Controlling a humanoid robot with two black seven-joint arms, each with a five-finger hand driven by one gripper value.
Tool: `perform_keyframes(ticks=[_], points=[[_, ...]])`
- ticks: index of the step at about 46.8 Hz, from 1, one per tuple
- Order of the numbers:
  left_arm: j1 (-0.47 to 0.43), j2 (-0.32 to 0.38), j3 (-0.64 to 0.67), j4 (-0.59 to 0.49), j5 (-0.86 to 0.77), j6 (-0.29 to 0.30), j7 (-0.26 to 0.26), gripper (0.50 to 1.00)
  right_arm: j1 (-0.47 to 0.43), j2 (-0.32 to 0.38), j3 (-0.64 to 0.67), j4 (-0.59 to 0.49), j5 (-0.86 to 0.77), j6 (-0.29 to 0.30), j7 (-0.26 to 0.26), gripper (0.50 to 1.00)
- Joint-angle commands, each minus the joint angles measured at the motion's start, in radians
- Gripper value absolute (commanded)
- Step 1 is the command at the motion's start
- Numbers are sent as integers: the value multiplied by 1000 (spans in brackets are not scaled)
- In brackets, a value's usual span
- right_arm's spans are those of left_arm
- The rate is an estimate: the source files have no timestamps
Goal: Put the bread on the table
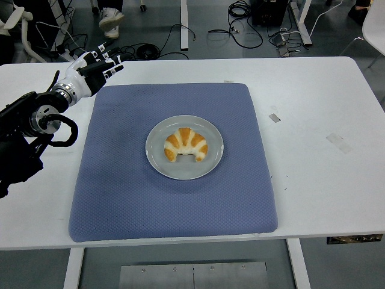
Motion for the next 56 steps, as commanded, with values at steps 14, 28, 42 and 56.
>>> perform_keyframes(ticks=[14,28,42,56], points=[[-1,-1,-9,0,-4,-2,3,983,0,0,-1,0,-1,0,0,1000],[-7,2,-25,3,-16,17,2,983,0,0,-1,0,0,0,0,1000],[10,0,-83,3,-15,14,-5,983,0,0,-1,0,0,0,0,1000],[11,5,-110,2,-21,4,-5,983,0,0,1,0,0,0,0,1000]])
